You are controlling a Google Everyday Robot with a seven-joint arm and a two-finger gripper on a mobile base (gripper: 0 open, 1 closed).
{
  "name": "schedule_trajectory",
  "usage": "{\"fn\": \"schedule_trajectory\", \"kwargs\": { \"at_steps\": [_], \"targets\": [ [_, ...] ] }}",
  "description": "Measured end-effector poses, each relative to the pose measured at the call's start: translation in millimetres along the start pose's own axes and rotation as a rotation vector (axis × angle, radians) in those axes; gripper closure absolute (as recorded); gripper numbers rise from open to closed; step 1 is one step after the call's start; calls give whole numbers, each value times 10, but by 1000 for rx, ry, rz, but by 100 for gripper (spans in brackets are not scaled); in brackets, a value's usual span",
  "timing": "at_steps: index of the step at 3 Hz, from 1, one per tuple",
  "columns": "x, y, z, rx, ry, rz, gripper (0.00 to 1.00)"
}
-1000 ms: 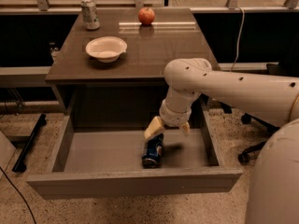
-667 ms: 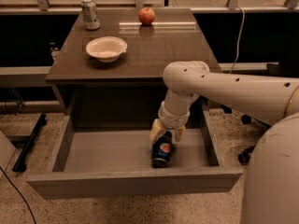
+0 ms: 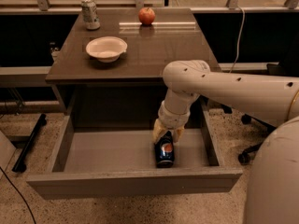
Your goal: Pick pepsi can from top drawer and place on counter
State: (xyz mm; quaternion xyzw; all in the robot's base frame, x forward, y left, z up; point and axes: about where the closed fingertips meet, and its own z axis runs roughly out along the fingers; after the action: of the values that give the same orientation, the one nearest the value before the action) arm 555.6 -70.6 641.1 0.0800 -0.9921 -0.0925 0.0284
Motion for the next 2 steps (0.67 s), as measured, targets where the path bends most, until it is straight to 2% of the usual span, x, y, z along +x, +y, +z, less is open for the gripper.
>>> {"fn": "schedule_trajectory", "kwargs": {
  "at_steps": [1,2],
  "targets": [
    [18,20,7,-4,3,2,100],
    [52,20,4,-15,1,7,100]
  ]
}}
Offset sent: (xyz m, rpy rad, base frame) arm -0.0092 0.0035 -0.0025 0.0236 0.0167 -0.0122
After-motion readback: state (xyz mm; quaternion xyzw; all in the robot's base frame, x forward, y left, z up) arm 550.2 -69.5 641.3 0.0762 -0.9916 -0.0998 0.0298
